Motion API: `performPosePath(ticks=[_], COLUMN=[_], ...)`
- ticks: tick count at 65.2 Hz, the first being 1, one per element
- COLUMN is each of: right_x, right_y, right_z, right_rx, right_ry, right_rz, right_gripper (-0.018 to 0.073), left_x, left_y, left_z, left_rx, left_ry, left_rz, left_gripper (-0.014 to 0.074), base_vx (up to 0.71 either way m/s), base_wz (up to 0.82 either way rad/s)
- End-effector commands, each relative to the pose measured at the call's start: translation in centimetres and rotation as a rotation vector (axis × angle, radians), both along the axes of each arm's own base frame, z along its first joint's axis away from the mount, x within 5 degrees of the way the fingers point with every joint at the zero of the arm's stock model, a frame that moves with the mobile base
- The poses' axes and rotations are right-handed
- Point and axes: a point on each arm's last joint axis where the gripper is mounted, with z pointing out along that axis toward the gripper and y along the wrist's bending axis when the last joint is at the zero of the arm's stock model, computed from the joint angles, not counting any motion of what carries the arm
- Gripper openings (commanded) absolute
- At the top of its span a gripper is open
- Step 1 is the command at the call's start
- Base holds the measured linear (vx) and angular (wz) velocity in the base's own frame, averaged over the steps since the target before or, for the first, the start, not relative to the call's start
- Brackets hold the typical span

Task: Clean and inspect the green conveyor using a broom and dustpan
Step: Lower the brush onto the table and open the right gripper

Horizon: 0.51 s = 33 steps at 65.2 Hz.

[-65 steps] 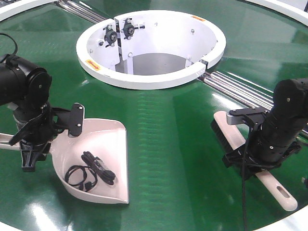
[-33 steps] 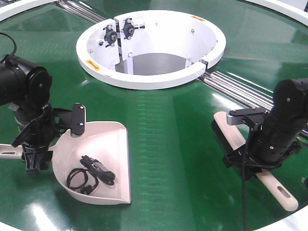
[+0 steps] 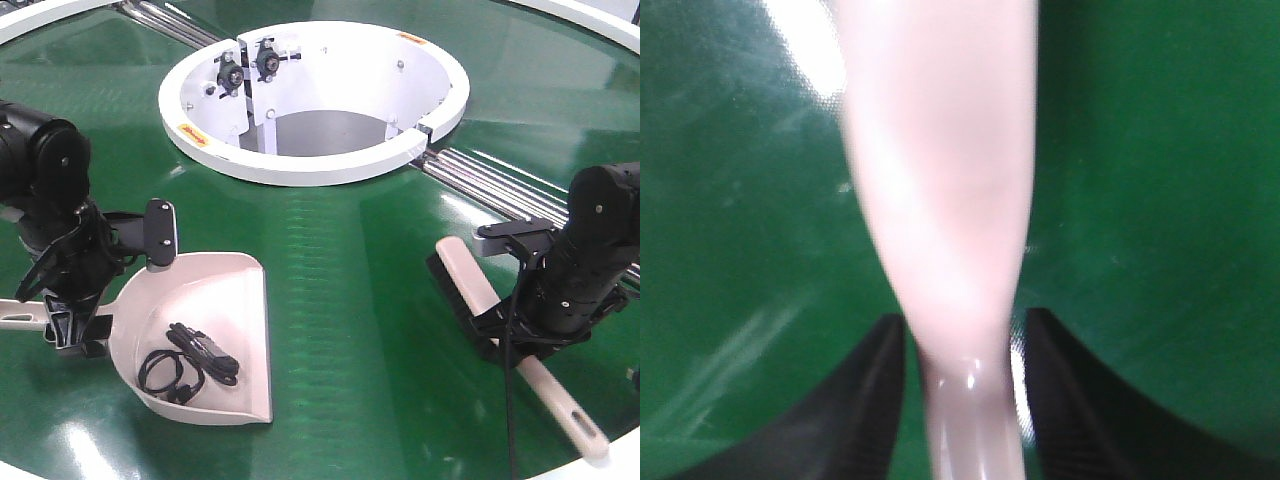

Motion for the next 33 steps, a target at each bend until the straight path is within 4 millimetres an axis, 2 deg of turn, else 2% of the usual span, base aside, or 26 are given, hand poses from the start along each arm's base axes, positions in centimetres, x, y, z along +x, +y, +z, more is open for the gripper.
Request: performPosePath(ticks=[1,9,20,26,33], right_x=[0.3,0.5,0.6,0.5,0.0], right_y=[-0.1,-0.1,-0.1,-0.2,-0.2], right_z=[1.5,1.6,1.8,2.6,4.6], right_rx=[0.005,0.008,0.002,0.006,0.016], right_ry=[-0.079,-0.102,-0.13,-0.17,-0.269], right_rz=[0.0,0.001,0.015,0.03,0.053], right_gripper=[0.0376,0.0417,0.0424,0.0424,0.0424], left_x=[-0.6,-0.7,-0.8,-0.9,-1.1], left_y=[-0.3,-0.4,-0.6,-0.8,-1.1], left_z=[2.2,2.2,2.2,2.2,2.2], left_rx=[-0.05,-0.062,-0.079,-0.103,-0.138], left_ry=[-0.055,-0.048,-0.038,-0.028,0.001], left_rz=[0.013,0.018,0.023,0.031,0.044], left_gripper=[0.0575,0.0575,0.0575,0.0575,0.0575], base_vx=[0.0,0.0,0.0,0.0,0.0], base_wz=[0.0,0.0,0.0,0.0,0.0])
